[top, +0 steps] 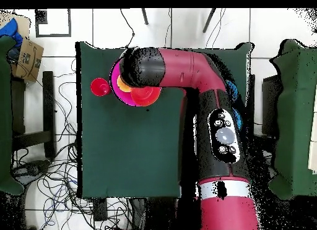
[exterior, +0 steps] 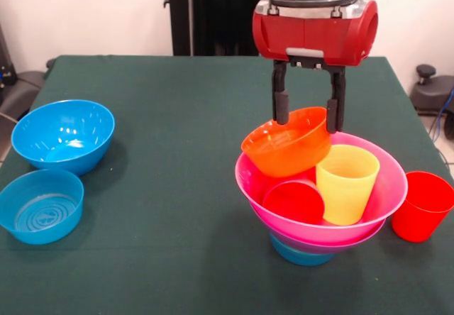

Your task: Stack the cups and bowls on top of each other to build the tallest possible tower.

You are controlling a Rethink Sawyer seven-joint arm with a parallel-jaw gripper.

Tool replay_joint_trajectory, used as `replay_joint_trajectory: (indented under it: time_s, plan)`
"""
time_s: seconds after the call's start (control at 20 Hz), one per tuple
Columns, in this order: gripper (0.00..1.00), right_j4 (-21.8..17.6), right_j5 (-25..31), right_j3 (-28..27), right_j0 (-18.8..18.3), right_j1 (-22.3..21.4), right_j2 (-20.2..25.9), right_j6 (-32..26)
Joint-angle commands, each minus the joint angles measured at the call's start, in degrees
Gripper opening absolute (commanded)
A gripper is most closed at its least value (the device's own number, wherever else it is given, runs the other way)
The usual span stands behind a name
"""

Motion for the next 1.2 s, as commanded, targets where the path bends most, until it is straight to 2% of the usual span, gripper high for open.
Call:
replay_joint_trajectory:
  time_s: [0.05,0.5,1.2]
  plan:
    - [1.00,-0.1,0.2,8.9,-0.1,1.1,0.0,2.5]
    - [1.00,-0.2,-4.4,11.4,0.7,1.8,-0.3,4.2]
    - [1.00,0.4,-11.4,10.5,2.2,5.3,-0.5,6.4]
